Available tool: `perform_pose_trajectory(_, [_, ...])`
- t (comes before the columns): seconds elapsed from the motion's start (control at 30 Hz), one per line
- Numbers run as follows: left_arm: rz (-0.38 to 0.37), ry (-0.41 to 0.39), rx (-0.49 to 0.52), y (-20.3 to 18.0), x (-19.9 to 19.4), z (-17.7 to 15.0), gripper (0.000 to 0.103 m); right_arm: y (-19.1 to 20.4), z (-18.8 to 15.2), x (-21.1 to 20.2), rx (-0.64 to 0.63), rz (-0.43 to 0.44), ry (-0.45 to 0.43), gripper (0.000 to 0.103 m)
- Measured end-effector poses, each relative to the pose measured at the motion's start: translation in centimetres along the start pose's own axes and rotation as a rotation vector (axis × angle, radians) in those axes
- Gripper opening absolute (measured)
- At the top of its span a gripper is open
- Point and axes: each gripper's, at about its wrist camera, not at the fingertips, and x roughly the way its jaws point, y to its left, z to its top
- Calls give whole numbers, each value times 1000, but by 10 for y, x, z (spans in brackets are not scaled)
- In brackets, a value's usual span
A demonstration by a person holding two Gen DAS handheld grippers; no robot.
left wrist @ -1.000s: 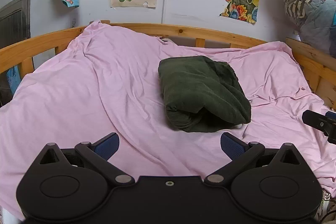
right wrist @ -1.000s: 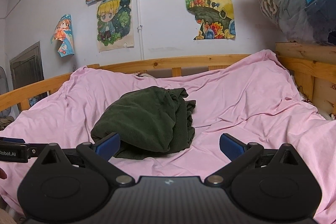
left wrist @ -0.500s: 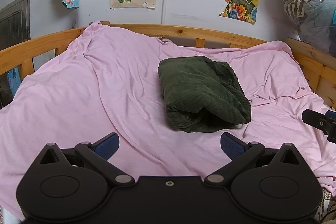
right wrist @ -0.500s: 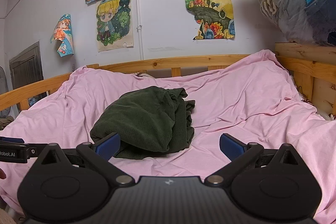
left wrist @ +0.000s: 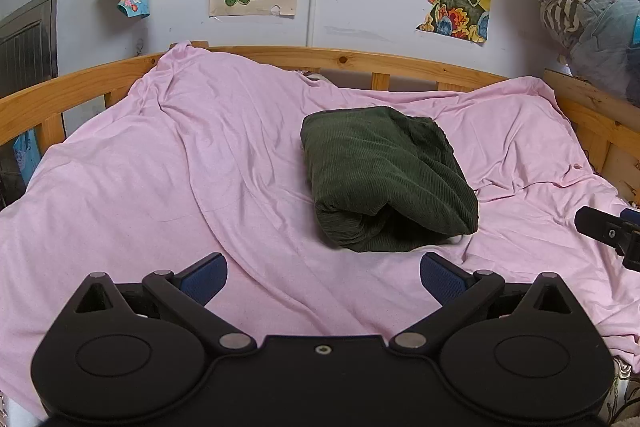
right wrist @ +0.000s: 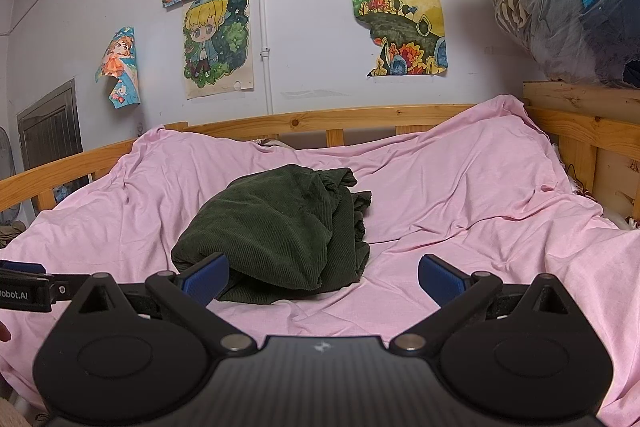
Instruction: Fold large clothes
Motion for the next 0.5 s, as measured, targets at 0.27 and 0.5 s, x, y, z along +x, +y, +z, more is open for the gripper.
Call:
perform_pose_trajectory(0.27, [1,0,0,-1,0,0,102,0,0,0,0,0,0,103])
perform_pose_trajectory(0.5, [0,-1,2,-1,0,0,102,0,0,0,-1,0,1,103])
